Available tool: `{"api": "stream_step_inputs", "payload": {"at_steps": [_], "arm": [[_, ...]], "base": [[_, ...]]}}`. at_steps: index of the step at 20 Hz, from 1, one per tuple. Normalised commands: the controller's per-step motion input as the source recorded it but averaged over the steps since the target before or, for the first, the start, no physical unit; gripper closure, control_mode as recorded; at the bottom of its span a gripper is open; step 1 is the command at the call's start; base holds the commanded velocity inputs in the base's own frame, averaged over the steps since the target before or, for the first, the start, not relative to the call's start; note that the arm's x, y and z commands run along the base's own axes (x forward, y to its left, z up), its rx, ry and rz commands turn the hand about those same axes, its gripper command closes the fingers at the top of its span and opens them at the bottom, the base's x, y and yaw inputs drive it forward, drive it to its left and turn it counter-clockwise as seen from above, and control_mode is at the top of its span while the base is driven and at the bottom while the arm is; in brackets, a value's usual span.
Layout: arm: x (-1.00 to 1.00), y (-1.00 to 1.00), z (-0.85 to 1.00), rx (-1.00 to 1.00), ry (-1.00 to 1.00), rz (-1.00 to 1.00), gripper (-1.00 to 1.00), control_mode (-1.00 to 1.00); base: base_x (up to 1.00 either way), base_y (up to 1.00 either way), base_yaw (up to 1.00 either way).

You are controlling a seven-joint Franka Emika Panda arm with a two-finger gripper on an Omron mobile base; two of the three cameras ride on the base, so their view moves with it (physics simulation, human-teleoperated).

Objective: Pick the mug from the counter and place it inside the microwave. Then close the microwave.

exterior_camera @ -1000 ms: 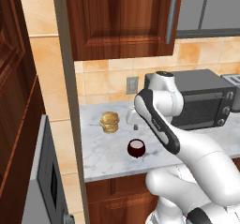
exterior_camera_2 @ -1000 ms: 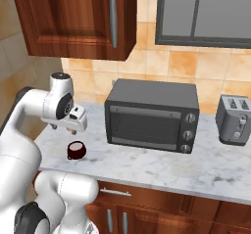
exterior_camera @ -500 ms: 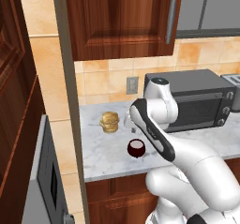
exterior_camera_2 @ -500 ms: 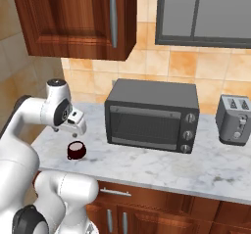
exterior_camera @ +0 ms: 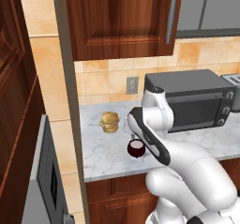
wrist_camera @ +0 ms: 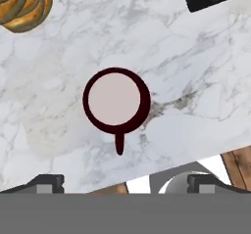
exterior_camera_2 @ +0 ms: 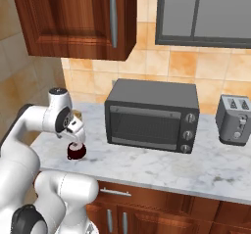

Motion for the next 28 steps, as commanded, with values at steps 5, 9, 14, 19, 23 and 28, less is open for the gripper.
{"api": "stream_step_inputs", "payload": {"at_steps": [5, 9, 14, 19, 23, 28], "arm": [[0.0, 0.0, -0.32, 0.0, 0.11, -0.16, -1.0, -1.0], [0.0, 0.0, -0.46, 0.0, 0.08, -0.1, -1.0, -1.0], [0.07, 0.02, -0.42, 0.0, 0.03, -0.05, -1.0, -1.0], [0.16, 0.17, -0.07, 0.0, 0.0, 0.0, -1.0, -1.0], [0.1, 0.21, 0.0, 0.0, 0.0, 0.03, -1.0, -1.0], [0.05, 0.07, -0.08, 0.0, 0.0, 0.02, -1.0, -1.0]], "base": [[0.0, 0.0, 0.0], [0.0, 0.0, 0.0], [0.0, 0.0, 0.0], [0.0, 0.0, 0.0], [0.0, 0.0, 0.0], [0.0, 0.0, 0.0]]}}
